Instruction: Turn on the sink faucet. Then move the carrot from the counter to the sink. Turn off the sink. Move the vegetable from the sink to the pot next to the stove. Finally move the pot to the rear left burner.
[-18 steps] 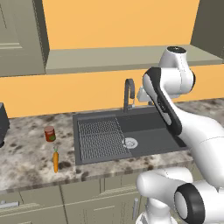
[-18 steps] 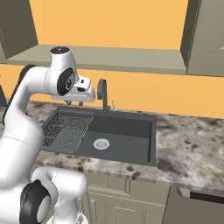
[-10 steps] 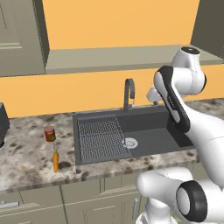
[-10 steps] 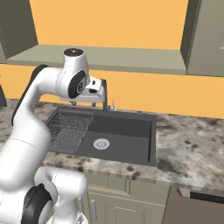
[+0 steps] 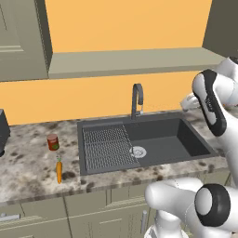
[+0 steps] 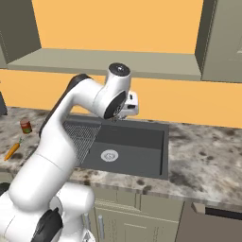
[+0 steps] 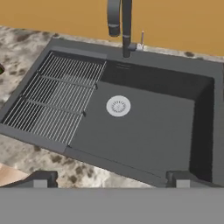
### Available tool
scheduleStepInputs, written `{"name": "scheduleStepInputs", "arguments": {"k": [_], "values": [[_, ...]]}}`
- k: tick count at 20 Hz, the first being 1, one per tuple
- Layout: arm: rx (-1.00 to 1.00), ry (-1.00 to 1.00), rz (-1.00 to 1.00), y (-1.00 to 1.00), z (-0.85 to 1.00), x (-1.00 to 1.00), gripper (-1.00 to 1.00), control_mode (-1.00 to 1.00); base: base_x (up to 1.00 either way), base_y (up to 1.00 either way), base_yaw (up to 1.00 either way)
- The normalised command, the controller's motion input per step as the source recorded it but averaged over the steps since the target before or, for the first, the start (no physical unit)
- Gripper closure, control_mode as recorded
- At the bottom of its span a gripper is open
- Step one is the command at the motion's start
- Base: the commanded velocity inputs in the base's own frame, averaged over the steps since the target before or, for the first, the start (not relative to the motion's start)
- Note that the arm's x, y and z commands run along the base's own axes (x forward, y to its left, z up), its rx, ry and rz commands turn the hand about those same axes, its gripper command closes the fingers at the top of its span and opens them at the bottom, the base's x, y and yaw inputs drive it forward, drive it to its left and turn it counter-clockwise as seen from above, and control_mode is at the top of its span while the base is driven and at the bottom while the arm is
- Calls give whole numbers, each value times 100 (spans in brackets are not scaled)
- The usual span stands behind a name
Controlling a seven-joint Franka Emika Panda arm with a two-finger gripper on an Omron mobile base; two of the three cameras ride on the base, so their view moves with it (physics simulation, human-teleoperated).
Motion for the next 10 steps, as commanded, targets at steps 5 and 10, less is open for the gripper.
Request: {"name": "scheduleStepInputs", "arguments": {"k": [5,10], "values": [[5,-11,20,-23,-29,17,-100,-100,0,0,0],[8,-21,27,0,-19,44,-100,-100,0,0,0]]}}
